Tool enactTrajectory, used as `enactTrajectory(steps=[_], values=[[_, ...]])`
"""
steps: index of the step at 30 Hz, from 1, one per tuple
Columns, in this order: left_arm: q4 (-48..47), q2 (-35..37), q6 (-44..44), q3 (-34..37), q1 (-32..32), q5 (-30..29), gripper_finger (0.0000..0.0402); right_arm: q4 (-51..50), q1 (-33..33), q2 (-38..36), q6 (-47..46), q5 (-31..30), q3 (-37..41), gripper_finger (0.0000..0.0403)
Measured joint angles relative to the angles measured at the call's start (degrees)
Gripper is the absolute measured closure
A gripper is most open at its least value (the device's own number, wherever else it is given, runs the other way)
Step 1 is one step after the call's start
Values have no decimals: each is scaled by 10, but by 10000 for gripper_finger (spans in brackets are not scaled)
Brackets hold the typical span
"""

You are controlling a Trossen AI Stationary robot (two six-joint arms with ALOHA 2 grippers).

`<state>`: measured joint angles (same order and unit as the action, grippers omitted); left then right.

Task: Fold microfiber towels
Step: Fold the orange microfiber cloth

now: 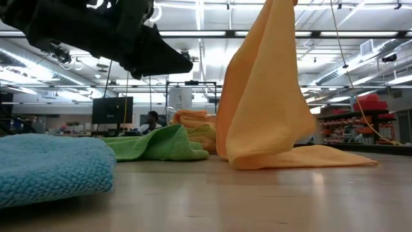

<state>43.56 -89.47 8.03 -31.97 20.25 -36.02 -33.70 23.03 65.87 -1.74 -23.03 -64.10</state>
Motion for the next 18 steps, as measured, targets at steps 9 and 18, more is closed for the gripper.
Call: enactTrajectory(steps=[9,18], values=[[2,-11,-2,-23,-2,49,295,4,0,1,-14,0,0,393],[0,-71,-62,-88,-5,48,299,23,0,1,-28,1,11,393]])
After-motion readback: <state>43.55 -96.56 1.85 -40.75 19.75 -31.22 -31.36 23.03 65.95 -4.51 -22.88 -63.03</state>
